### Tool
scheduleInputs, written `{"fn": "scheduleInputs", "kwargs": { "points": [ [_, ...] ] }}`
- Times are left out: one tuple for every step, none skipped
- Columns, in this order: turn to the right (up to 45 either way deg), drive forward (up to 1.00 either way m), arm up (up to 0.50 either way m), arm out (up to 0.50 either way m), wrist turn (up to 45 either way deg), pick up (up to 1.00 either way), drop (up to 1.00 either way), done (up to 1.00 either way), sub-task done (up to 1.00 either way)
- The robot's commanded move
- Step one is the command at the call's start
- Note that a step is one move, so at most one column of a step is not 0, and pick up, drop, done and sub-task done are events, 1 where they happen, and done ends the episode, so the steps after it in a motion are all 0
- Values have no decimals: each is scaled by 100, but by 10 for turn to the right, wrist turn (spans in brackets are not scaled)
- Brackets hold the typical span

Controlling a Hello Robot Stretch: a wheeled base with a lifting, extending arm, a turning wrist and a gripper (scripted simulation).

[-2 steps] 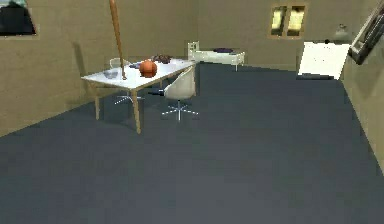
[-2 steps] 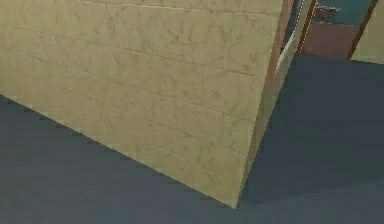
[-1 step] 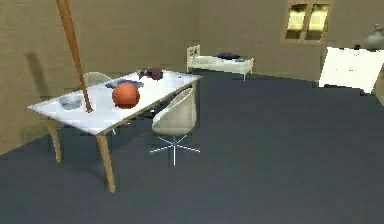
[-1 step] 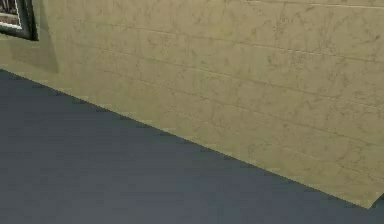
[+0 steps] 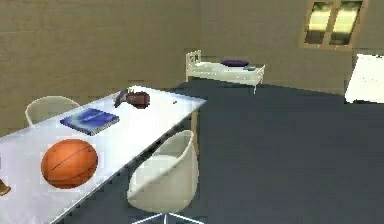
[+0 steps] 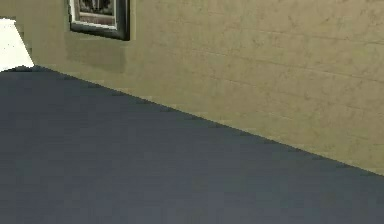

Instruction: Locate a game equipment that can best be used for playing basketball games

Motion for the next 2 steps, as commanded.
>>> {"fn": "scheduleInputs", "kwargs": {
  "points": [
    [-330, 0, 0, 0, 0, 0, 0, 0, 0],
    [0, 0, 0, 0, 0, 0, 0, 100, 0]
  ]
}}
